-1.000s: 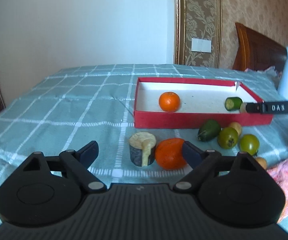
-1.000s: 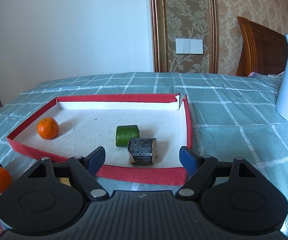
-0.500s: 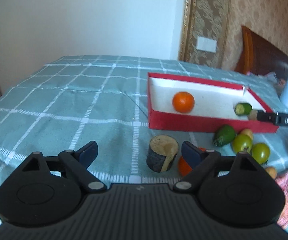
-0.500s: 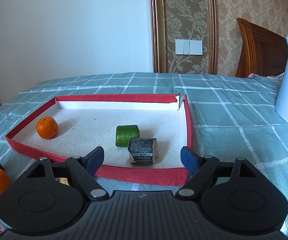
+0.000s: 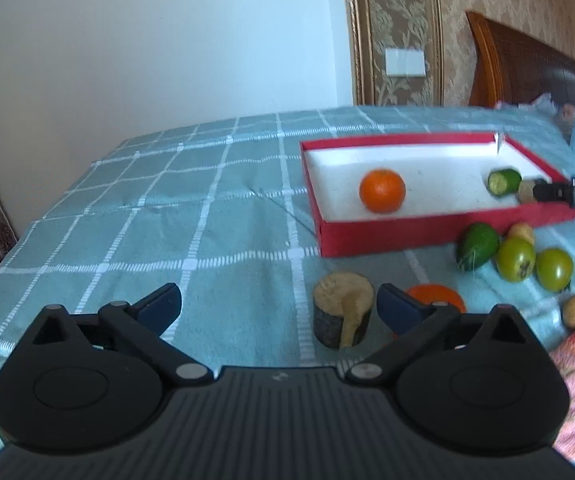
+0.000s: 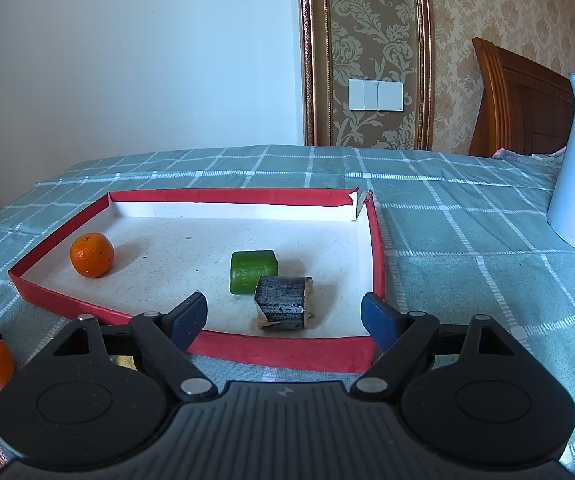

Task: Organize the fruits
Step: 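Withdraw the right tool from the tray and move the left tool toward the eggplant piece, then close the left gripper on the cut eggplant piece and lift it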

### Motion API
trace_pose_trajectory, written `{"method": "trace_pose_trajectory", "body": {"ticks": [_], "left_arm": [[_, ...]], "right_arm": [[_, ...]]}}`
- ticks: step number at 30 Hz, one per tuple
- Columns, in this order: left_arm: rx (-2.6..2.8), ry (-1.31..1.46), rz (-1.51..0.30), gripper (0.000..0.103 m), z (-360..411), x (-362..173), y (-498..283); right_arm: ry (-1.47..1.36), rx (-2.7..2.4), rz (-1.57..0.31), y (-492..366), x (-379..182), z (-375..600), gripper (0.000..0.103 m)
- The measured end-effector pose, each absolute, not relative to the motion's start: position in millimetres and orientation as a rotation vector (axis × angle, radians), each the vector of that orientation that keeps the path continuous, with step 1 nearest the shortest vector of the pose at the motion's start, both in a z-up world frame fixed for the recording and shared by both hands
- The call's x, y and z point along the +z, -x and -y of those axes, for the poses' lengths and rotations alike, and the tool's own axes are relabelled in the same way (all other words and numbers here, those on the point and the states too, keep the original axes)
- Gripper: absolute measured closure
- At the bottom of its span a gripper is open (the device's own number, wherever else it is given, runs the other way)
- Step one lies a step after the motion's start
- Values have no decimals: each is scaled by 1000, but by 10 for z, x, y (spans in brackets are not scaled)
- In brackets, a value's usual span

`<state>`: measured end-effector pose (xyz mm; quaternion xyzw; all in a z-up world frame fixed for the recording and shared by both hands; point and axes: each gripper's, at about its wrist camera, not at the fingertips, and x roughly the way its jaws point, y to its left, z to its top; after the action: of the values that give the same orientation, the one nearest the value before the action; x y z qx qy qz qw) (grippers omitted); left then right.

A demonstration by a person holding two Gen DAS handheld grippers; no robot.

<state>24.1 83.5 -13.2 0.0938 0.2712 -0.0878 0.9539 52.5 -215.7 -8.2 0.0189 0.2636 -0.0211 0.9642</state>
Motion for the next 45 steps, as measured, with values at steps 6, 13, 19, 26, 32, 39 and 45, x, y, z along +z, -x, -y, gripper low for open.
{"method": "trace_pose_trajectory", "body": {"ticks": [6, 13, 19, 26, 32, 39, 45], "left_arm": [[-157, -269, -520, 11, -672, -206, -194], [-214, -195, -561, 55, -714, -199, -204], [-231, -217, -560, 73, -619, -204, -167], [-210, -203, -553, 73, -625, -189, -158], [-195, -147, -528, 73, -667, -59, -140], [-254, -109, -535, 73, -558, 90, -236], [-319, -124, -538, 73, -187, 165, -497]], "right_arm": [[-38, -43, -533, -526, -83, 2157, 18], [-36, -44, -533, -527, -84, 2156, 18], [-37, -43, -533, -527, -82, 2152, 18], [-36, -44, -533, -526, -78, 2151, 18], [-35, -45, -533, -525, -77, 2152, 18], [-35, -48, -530, -518, -67, 2176, 18], [-34, -58, -526, -518, -72, 2155, 18]]}}
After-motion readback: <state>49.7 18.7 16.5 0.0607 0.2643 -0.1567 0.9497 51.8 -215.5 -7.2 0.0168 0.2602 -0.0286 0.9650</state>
